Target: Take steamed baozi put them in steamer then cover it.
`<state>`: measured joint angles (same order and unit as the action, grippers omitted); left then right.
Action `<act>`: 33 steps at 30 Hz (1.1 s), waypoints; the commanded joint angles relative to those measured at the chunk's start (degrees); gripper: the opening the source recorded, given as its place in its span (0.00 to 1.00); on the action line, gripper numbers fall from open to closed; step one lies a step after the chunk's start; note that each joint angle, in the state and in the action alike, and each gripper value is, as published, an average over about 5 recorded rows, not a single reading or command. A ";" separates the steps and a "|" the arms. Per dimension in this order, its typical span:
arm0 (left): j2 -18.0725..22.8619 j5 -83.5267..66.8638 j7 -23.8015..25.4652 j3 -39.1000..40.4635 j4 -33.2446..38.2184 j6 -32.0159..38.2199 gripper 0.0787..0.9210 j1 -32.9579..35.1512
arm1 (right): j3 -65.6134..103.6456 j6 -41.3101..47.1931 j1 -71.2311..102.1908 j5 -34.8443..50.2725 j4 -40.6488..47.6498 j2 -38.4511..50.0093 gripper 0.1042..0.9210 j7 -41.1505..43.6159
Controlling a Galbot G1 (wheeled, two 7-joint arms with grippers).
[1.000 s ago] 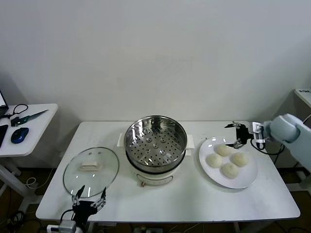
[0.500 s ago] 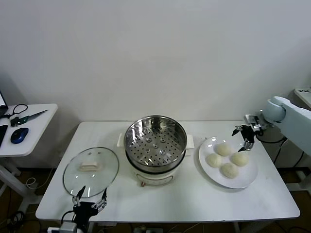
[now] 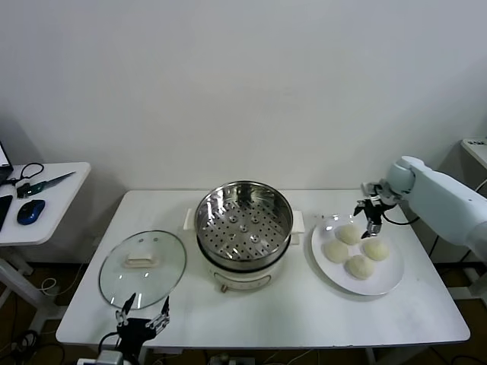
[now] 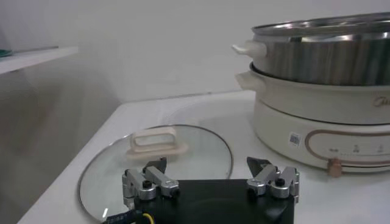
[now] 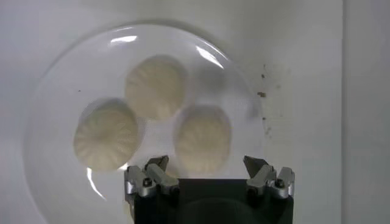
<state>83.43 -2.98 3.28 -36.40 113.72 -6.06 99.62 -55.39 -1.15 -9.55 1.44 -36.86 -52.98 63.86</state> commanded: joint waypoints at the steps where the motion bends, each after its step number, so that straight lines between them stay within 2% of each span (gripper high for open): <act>1: 0.07 0.02 -0.04 0.01 -0.31 0.21 0.88 0.09 | 1.78 -0.10 1.93 -1.26 4.94 -2.95 0.88 -0.25; 12: 0.08 0.16 -0.15 -0.04 -1.10 0.79 0.88 0.01 | 4.43 -0.63 3.30 -3.09 8.54 -5.58 0.87 -0.80; 21: 0.23 0.45 -0.30 0.20 -1.54 1.29 0.88 0.00 | 4.93 -0.98 3.39 -3.88 9.87 -6.26 0.65 -0.38; 25: 0.34 0.68 -0.38 0.31 -1.51 1.39 0.88 0.02 | 5.11 -1.38 3.10 -3.89 10.05 -6.49 0.61 -0.59; 29: 0.50 0.89 -0.51 0.32 -1.40 1.58 0.88 0.22 | 3.56 -1.73 1.07 -2.17 6.94 -4.93 0.60 -0.07; 33: 0.54 1.22 -0.61 0.48 -1.29 1.89 0.88 0.42 | -4.01 -2.82 -6.56 3.31 -1.63 -0.80 0.60 0.77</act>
<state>83.95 -1.84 2.66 -35.91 112.39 -4.22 100.02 -55.94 -3.95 -12.33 1.71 -33.87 -55.90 64.27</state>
